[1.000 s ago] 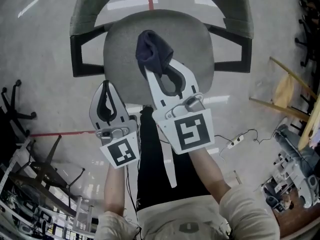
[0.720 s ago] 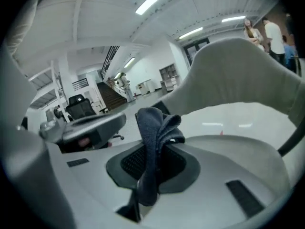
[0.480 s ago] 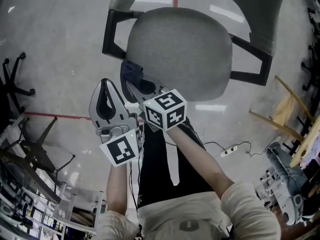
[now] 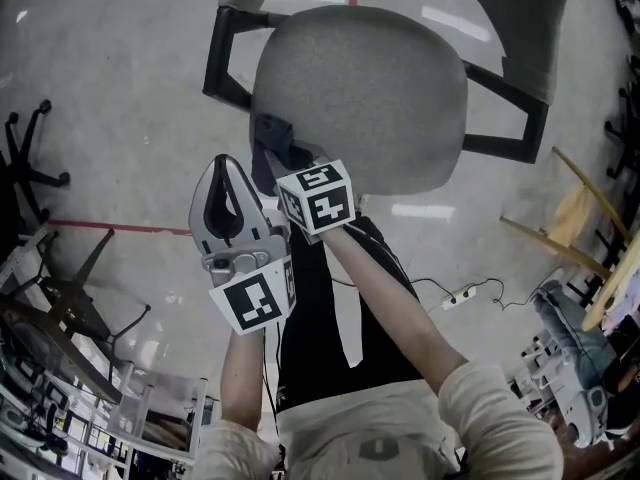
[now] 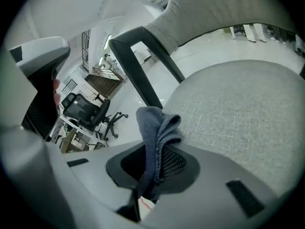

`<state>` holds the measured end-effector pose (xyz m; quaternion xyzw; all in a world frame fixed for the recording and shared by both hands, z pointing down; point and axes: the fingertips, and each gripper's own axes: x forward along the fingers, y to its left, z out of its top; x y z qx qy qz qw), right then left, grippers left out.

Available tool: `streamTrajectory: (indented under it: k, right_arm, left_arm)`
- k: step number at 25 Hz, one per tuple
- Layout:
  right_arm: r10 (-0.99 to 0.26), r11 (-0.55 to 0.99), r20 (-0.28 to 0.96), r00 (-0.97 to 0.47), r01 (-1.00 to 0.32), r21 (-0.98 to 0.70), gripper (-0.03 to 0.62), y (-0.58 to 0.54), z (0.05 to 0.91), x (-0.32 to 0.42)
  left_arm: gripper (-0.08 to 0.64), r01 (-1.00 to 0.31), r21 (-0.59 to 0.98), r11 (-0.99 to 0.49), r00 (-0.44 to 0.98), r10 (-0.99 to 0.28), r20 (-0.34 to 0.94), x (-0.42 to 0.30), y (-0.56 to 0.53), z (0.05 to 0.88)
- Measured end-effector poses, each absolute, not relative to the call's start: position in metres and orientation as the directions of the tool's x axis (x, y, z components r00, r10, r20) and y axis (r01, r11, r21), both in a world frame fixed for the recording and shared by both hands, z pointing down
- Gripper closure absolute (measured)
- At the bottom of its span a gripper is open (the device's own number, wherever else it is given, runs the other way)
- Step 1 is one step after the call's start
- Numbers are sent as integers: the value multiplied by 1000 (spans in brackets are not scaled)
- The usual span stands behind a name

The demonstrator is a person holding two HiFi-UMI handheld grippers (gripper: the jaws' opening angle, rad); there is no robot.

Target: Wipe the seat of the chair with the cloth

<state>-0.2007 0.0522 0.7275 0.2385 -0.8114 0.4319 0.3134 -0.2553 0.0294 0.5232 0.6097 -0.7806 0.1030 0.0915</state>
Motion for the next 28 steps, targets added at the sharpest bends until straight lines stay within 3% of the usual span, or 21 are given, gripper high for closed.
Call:
streamTrajectory:
  k: [12, 28]
  right_arm:
    - [-238, 442, 806, -541, -800, -406, 535, 37, 733, -75]
    - [-345, 318, 885, -311, -926, -201, 535, 17, 733, 122]
  left_arm:
    - [545, -995, -48, 83, -93, -956, 280, -189, 8, 524]
    - [545, -988, 8, -152, 149, -955, 256, -38, -45, 515]
